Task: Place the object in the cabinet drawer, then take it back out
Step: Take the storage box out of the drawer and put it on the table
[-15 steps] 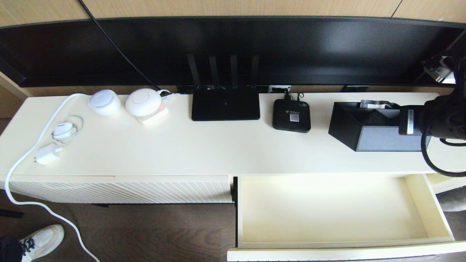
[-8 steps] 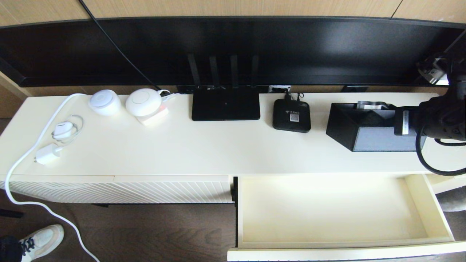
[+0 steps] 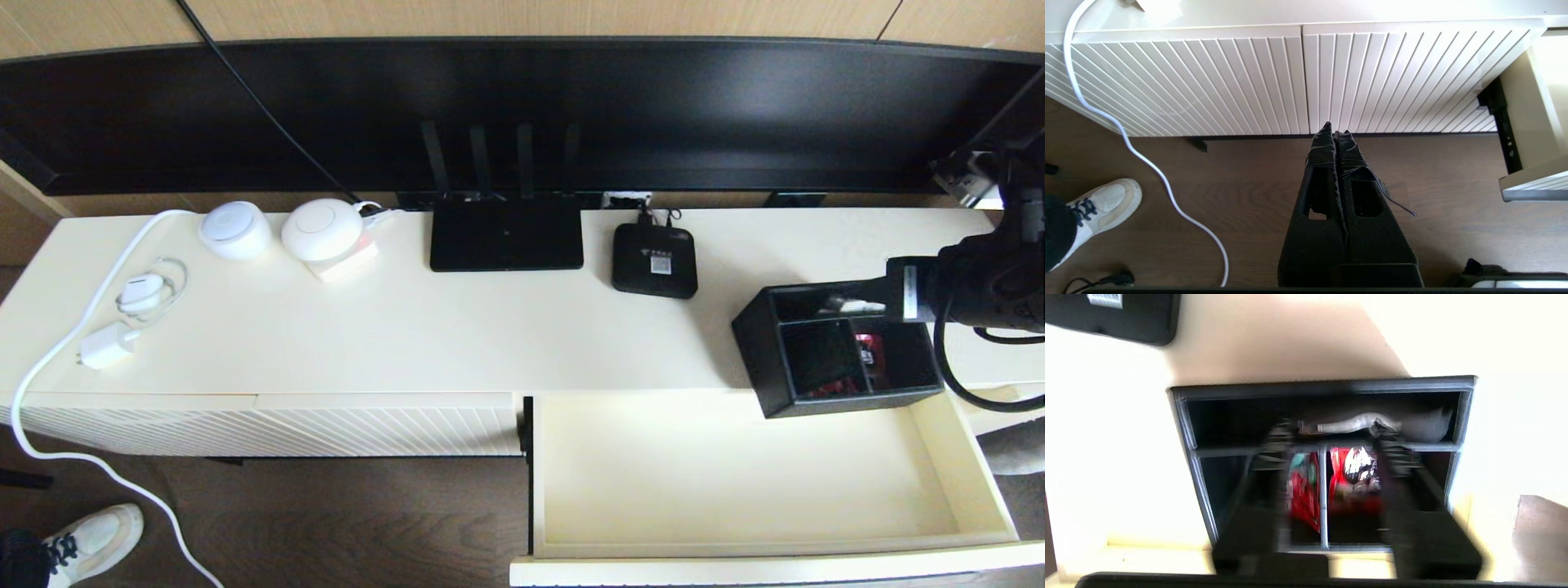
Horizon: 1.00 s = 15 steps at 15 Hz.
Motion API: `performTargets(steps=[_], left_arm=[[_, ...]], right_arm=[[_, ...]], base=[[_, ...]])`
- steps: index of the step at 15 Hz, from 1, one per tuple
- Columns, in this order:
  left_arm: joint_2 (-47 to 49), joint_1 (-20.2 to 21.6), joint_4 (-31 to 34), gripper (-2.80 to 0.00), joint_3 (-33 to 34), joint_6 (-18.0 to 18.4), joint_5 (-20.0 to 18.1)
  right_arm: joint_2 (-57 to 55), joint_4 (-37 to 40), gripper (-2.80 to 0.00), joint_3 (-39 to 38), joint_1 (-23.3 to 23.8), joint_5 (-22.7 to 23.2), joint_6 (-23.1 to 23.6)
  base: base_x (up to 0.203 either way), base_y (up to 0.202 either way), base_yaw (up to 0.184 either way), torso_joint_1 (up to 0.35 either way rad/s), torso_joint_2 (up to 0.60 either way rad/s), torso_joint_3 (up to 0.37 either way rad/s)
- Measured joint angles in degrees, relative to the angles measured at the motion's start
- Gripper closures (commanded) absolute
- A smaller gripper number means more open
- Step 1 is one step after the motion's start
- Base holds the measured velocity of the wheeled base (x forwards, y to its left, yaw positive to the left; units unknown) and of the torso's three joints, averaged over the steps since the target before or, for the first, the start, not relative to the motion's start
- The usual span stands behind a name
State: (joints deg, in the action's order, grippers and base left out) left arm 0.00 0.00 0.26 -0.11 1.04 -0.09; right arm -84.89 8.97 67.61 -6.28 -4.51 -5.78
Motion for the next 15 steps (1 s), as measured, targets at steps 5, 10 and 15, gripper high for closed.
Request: performTargets(steps=[5, 10, 15], left_arm=[[0.0, 0.0, -0.02, 0.0, 0.0, 0.01, -0.01], [0.0, 0.0, 0.01, 0.0, 0.0, 0.01, 0.01], [0.0, 0.0, 0.01, 0.0, 0.0, 0.01, -0.01]], right_arm=[[-0.13, -0.54, -2.8, 1.57, 0.65, -0.11, 0.19], [1.93, 0.54, -2.8, -3.67, 2.17, 1.07, 4.67], [1.98, 1.57, 0.0, -7.91, 0.89, 3.27, 5.16]], base=[[0.0, 0.0, 0.0, 0.0, 0.0, 0.0], [0.0, 0.0, 0.0, 0.0, 0.0, 0.0], [0.0, 0.0, 0.0, 0.0, 0.0, 0.0]])
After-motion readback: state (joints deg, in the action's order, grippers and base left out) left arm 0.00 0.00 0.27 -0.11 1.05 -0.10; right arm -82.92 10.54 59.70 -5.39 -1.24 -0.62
